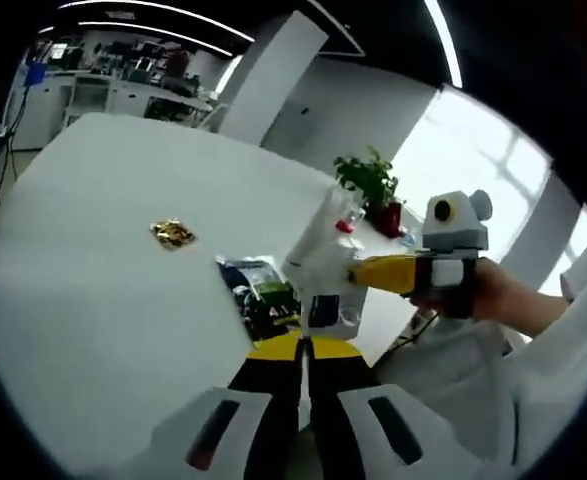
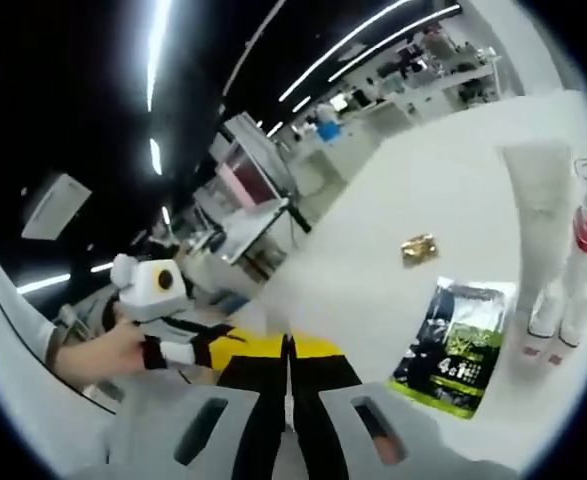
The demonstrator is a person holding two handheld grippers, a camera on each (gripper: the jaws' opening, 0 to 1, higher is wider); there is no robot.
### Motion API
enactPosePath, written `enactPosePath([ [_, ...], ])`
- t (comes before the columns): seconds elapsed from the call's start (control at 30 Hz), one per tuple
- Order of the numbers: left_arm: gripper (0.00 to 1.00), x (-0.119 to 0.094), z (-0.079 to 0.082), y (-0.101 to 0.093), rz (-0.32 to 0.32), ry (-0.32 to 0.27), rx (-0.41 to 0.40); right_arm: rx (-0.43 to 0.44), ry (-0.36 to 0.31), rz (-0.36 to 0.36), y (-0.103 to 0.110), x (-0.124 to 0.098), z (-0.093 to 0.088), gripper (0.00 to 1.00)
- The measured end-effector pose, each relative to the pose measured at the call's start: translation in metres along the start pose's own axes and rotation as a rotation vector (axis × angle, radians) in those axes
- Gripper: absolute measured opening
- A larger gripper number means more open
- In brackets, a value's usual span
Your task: Arrange the skincare products in the storage area until every visible bottle or jar stands upright without overlapping.
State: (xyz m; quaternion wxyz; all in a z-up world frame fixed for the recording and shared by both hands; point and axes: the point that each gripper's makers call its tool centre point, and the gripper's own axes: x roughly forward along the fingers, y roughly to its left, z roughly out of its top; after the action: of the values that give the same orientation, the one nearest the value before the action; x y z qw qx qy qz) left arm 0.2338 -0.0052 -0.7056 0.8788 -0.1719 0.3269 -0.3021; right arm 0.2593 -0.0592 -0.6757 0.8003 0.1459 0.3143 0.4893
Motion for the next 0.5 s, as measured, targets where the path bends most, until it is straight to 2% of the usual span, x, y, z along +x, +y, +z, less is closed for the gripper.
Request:
enactPosePath([
  [0.17,0.0,0.005,-0.01,0.016,0.032,0.037,-0.039,-0.039,0.068,-0.083,-0.018,0.018,-0.015,0.01],
  [0.3,0.0,0.01,-0.017,0.022,0.052,0.064,-0.062,-0.046,0.12,-0.122,-0.032,0.032,-0.027,0.01],
  [0.5,0.0,0.019,-0.023,0.041,0.086,0.1,-0.074,-0.073,0.154,-0.155,-0.041,0.045,-0.03,0.01],
])
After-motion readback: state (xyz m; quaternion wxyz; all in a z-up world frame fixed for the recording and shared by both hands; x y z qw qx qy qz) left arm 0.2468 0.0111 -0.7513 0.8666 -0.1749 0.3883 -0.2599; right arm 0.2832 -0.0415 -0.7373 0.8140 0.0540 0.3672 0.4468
